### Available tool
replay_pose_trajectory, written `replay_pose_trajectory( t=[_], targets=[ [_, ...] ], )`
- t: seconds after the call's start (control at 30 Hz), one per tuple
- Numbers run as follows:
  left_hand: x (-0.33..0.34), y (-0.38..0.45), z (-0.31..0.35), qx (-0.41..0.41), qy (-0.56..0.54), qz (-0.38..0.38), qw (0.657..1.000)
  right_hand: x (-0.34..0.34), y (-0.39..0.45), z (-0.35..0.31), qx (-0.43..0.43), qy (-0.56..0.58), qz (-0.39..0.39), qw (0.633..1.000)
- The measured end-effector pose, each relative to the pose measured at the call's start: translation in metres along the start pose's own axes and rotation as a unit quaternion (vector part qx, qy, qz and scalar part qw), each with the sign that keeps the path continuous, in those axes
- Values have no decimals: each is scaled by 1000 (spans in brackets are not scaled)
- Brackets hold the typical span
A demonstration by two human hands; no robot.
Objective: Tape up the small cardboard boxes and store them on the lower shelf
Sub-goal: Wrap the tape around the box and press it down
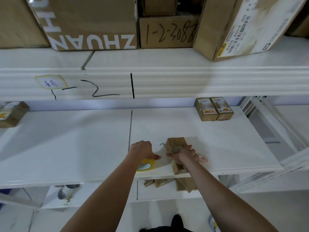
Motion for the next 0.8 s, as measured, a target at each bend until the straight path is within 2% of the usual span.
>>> replay_pose_trajectory(
  t=[0.13, 0.23, 0.3, 0.8],
  targets=[
    [-7, 0, -8, 0, -61, -3, 998, -3, 4, 1, -53, 73, -11, 996],
    [-19, -1, -13, 1, -96, -14, 995, -3, 7, 6, -113, 231, -94, 962],
    [-24, -2, -15, 7, -117, -25, 993, -9, 1, 9, -136, 280, -132, 941],
    [-47, -4, -9, 51, -144, -5, 988, -31, -20, 5, -201, 400, -246, 860]
  ],
)
Point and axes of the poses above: each hand's wrist, its own y-axis towards the middle knuckle, its own x-axis out of the palm, z = x × y, the point moved 4 cm from there along y, towards the middle knuckle, and after that the axes turned 5 degrees about -z, right-handed, at the moved point
